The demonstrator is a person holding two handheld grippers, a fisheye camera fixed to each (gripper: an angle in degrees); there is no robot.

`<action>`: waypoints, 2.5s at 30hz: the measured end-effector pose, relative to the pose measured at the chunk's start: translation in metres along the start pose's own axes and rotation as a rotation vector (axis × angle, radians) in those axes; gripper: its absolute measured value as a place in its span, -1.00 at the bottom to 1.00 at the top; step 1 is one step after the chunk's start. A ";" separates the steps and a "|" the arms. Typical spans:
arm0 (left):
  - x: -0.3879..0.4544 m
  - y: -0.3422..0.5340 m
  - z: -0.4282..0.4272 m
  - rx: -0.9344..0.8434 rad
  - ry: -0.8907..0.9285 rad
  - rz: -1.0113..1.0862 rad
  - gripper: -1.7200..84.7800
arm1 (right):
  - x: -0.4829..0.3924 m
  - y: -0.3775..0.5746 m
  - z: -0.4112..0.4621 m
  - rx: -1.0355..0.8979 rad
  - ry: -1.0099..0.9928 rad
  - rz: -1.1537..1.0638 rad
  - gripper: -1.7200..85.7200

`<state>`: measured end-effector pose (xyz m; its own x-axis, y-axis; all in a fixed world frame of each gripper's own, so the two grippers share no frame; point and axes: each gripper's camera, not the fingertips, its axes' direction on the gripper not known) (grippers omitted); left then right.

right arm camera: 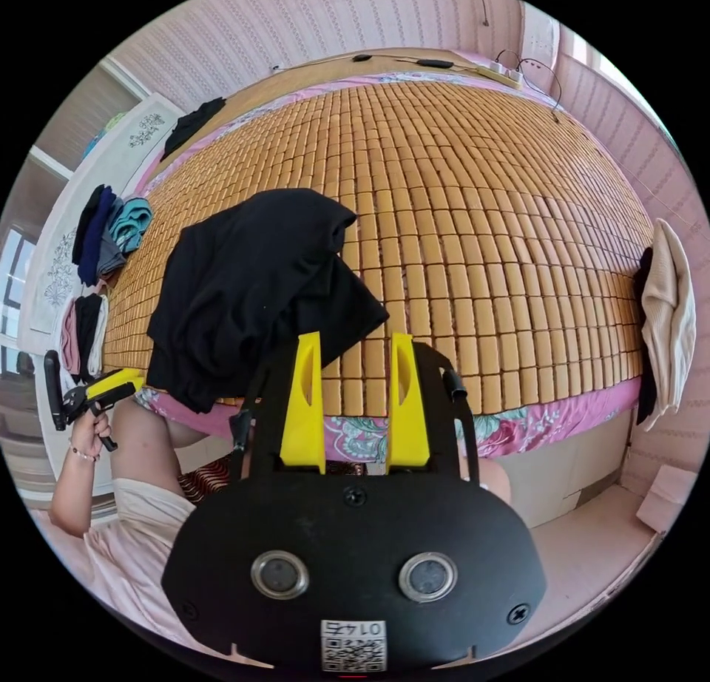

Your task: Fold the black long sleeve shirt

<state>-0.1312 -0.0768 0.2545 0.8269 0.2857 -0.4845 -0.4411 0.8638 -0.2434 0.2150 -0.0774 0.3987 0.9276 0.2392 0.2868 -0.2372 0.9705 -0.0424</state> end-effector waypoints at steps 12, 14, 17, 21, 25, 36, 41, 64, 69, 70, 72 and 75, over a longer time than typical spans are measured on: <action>0.031 -0.003 -0.012 0.035 -0.011 0.074 -0.98 | 0.040 0.013 -0.080 0.085 -0.274 0.018 -0.94; 0.041 0.008 -0.033 0.076 -0.024 0.123 -0.98 | 0.055 0.025 -0.111 0.149 -0.380 0.040 -0.94; 0.059 0.022 -0.060 0.125 -0.054 0.191 -0.98 | 0.072 0.043 -0.159 0.238 -0.520 0.035 -0.95; 0.083 0.041 -0.091 0.177 -0.148 0.273 -0.98 | 0.072 0.066 -0.218 0.320 -0.525 -0.035 -0.95; 0.101 0.066 -0.118 0.221 -0.220 0.329 -0.98 | 0.062 0.082 -0.256 0.348 -0.491 -0.103 -0.95; 0.089 0.154 -0.215 0.502 -0.121 0.264 -0.98 | 0.054 0.153 -0.379 0.525 -0.541 -0.192 -0.95; 0.069 0.198 -0.302 0.788 -0.014 0.223 -0.98 | 0.067 0.182 -0.460 0.726 -0.694 -0.198 -0.95; 0.086 0.390 -0.573 1.650 0.044 0.469 -0.98 | 0.012 0.321 -0.802 1.424 -0.861 -0.743 -0.95; 0.065 0.296 -0.553 1.403 -0.017 0.323 -0.98 | -0.031 0.218 -0.757 1.117 -0.532 -0.595 -0.95; 0.057 0.263 -0.538 1.314 -0.040 0.275 -0.98 | -0.033 0.202 -0.744 1.073 -0.496 -0.574 -0.95; 0.046 0.212 -0.509 1.175 -0.080 0.209 -0.98 | -0.038 0.135 -0.681 0.898 -0.354 -0.473 -0.95; 0.034 0.143 -0.473 1.039 -0.083 0.132 -0.98 | -0.034 0.064 -0.621 0.742 -0.337 -0.356 -0.95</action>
<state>-0.3310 -0.1396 -0.1939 0.8323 0.3976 -0.3863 -0.0459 0.7439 0.6668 0.3480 -0.0059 -0.2085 0.8757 -0.2081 0.4358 -0.1851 0.6888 0.7009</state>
